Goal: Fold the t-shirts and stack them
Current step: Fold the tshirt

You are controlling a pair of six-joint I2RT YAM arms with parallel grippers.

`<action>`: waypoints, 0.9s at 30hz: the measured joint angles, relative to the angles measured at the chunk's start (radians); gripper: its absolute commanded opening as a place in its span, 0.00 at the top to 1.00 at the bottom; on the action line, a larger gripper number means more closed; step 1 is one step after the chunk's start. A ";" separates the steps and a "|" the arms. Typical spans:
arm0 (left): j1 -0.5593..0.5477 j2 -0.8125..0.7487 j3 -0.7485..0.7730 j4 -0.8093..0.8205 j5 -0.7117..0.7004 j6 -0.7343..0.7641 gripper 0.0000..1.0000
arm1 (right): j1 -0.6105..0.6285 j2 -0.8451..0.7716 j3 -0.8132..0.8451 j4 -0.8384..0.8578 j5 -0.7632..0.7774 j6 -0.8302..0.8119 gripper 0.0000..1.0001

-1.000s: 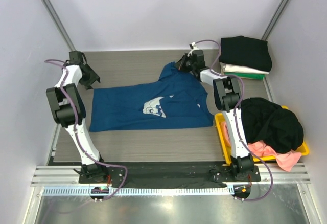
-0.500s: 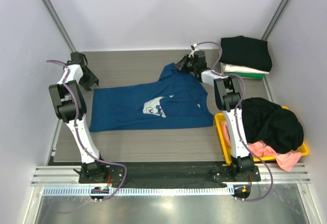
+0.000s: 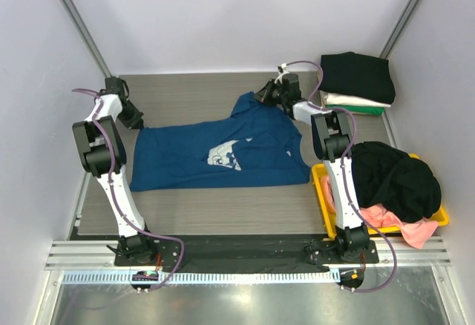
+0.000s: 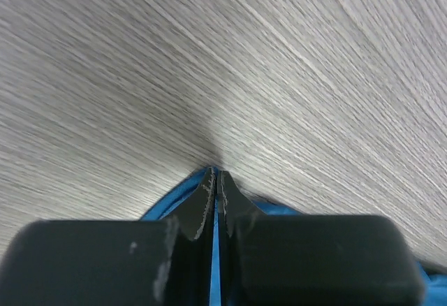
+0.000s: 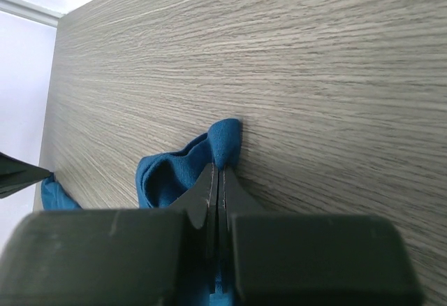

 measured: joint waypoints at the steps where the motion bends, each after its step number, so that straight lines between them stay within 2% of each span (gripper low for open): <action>1: 0.000 0.001 0.000 0.000 0.004 0.000 1.00 | 0.000 0.000 0.000 0.000 -0.003 0.001 0.99; 8: 0.007 0.001 0.000 0.001 0.015 -0.002 1.00 | -0.006 -0.010 -0.050 0.062 -0.053 0.050 0.99; 12: 0.027 -0.005 -0.008 0.006 0.045 -0.026 1.00 | -0.009 -0.088 -0.122 0.027 -0.066 0.024 0.99; 22: 0.059 -0.129 -0.102 0.037 0.134 -0.106 1.00 | 0.006 -0.542 -0.380 -0.048 -0.055 -0.093 0.99; 27: 0.058 -0.200 -0.148 0.058 0.155 -0.110 1.00 | 0.044 -0.755 -0.577 -0.085 -0.023 -0.139 0.99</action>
